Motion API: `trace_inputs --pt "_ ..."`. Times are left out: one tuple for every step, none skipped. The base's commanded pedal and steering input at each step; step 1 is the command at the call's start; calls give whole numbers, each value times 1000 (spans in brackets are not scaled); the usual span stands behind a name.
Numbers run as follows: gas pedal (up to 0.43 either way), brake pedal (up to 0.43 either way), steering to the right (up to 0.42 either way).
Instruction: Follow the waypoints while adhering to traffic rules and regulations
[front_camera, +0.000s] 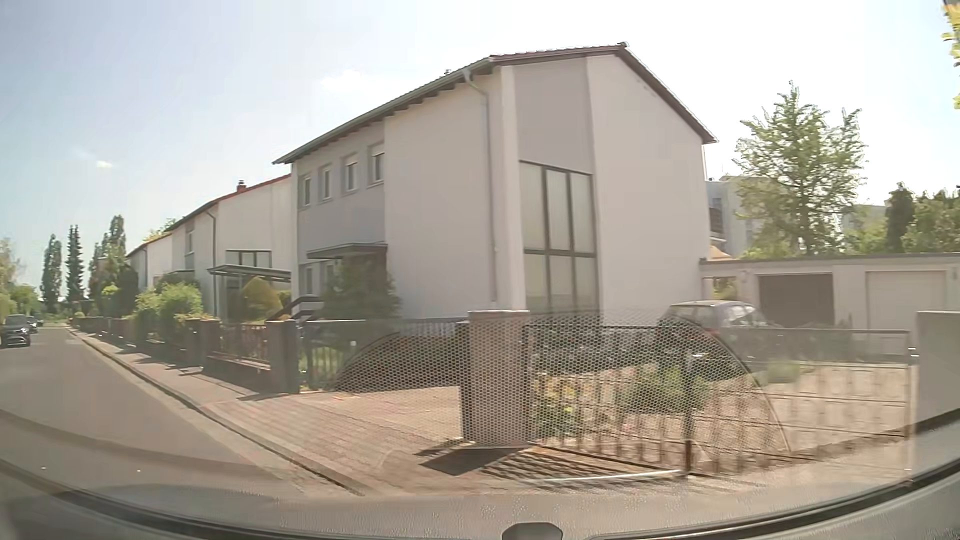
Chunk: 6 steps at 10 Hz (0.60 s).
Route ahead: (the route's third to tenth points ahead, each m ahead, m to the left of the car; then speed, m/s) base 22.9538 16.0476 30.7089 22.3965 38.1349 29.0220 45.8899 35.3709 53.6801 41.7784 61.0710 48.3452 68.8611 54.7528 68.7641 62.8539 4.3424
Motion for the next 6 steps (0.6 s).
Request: trace_inputs --pt "280 0 -642" --pt "299 0 -610" --pt "319 0 -576" --pt "319 0 -536" --pt "319 0 -484" --pt "331 0 -424"
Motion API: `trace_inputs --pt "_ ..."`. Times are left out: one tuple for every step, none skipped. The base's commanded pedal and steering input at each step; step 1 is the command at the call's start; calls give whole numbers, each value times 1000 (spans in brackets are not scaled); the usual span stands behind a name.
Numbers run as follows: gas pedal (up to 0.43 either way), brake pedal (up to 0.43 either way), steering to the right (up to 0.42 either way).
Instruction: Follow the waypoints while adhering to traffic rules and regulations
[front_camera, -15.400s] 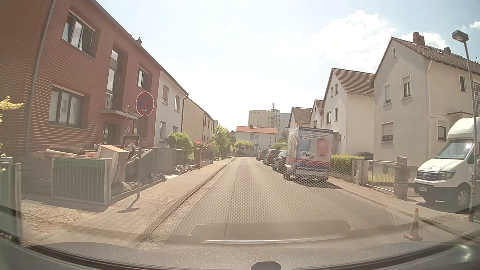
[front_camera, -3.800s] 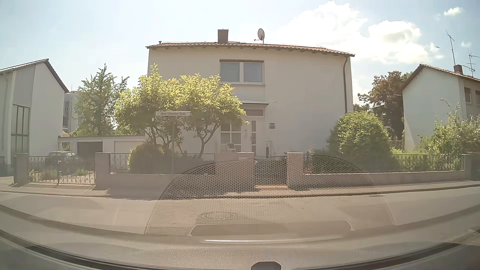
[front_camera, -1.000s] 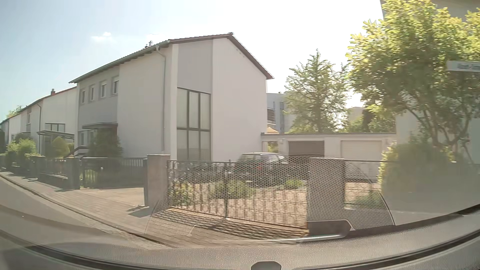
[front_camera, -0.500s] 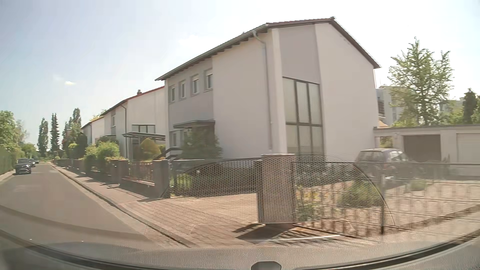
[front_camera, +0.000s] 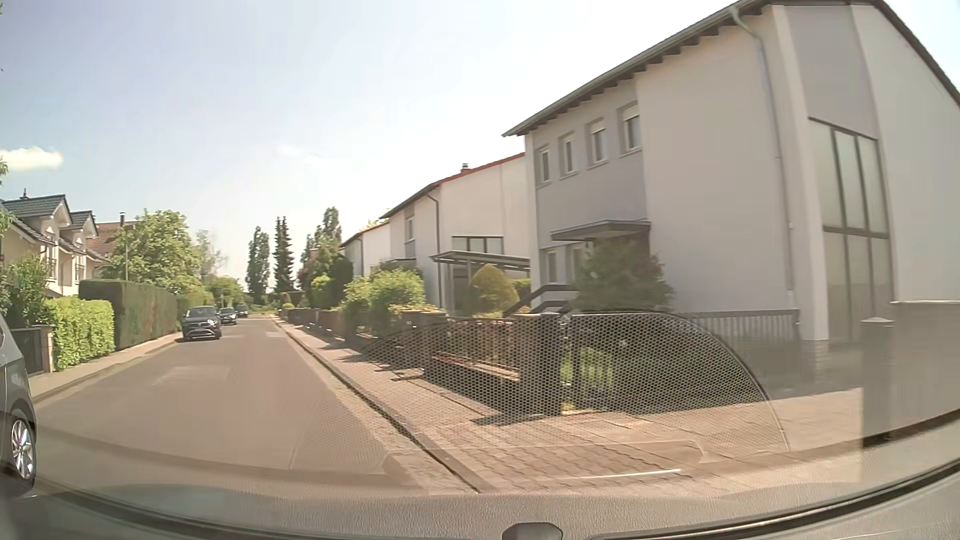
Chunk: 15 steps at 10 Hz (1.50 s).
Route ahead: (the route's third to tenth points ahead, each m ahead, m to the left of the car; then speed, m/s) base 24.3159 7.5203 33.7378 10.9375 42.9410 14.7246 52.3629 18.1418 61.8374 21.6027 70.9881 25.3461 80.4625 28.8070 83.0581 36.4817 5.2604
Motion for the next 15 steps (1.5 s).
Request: trace_inputs --pt "331 0 -375" --pt "339 0 -334" --pt "358 0 -293" --pt "358 0 -280" --pt "358 0 -279" --pt "358 0 -277" --pt "358 0 -270" --pt "358 0 -253" --pt "358 0 -213" --pt "358 0 -155" --pt "358 0 -110" --pt "358 0 -59" --pt "358 0 -23" --pt "358 0 14" --pt "358 0 32"
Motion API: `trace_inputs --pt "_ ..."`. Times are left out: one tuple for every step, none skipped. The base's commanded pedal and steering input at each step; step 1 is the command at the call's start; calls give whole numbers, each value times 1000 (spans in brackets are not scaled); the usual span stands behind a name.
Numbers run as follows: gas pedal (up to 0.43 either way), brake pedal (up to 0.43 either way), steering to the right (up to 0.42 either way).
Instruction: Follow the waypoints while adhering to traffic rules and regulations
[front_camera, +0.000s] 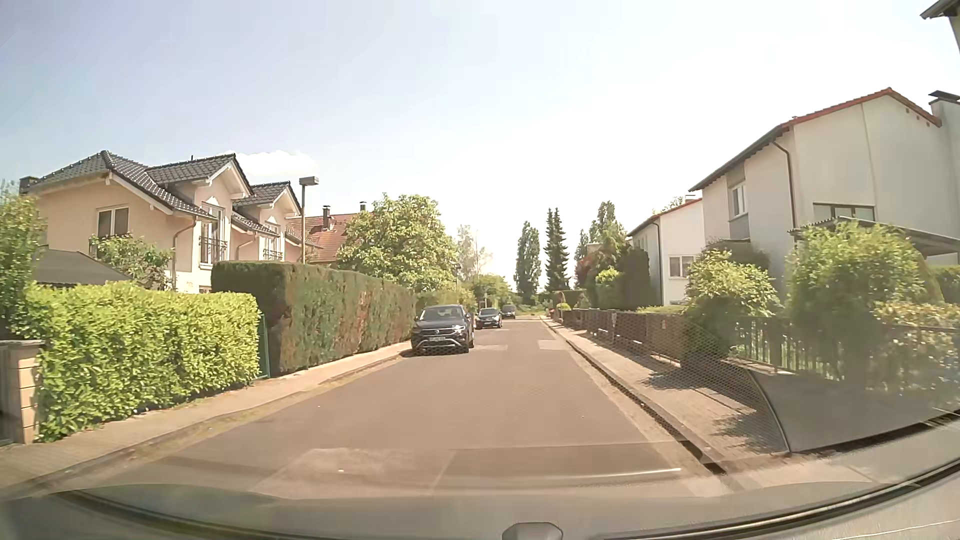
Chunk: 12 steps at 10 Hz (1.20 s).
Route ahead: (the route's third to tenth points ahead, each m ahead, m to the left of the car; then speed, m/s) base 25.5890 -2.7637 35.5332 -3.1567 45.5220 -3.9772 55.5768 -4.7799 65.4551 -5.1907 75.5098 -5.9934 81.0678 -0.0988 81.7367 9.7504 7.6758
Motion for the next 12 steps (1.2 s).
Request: trace_inputs --pt "358 0 41" --pt "358 0 48" --pt "358 0 49" --pt "358 0 47" --pt "358 0 46" --pt "358 0 46" --pt "358 0 45" --pt "358 0 42" --pt "358 0 38" --pt "358 0 33" --pt "358 0 24" --pt "358 0 16"
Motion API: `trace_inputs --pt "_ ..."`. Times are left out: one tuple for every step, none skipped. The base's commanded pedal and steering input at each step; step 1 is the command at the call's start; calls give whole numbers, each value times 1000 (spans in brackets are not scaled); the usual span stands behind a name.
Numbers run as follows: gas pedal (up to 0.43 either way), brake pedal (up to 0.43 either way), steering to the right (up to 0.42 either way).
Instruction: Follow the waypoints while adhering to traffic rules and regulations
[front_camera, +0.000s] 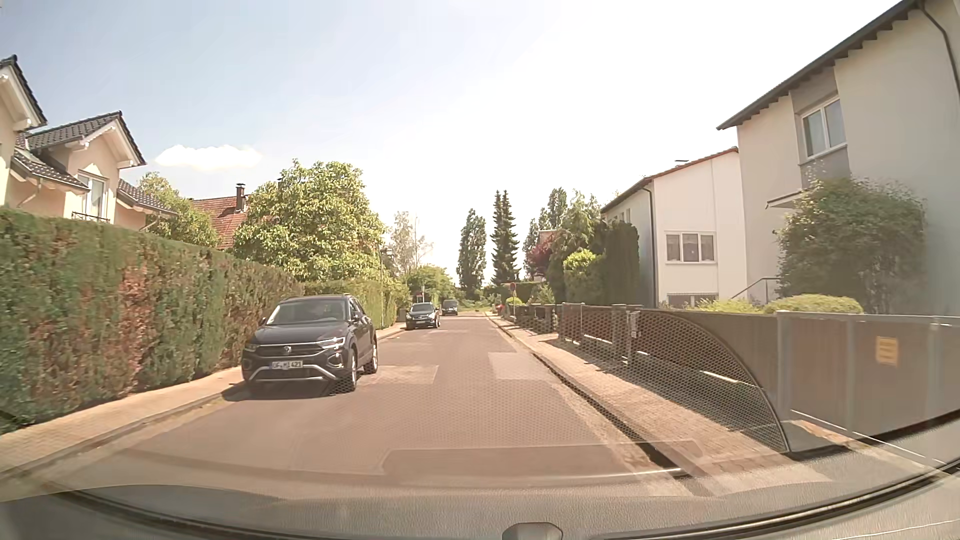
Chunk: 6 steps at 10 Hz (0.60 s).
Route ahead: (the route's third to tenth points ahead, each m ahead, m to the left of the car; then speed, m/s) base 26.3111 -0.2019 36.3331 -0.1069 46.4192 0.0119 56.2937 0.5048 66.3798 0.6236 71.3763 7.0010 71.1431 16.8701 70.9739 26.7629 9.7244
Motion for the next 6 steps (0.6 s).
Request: trace_inputs --pt "350 0 5" --pt "350 0 -3" --pt "339 0 -7" --pt "319 0 -9" --pt "299 0 -11" --pt "280 0 -15"
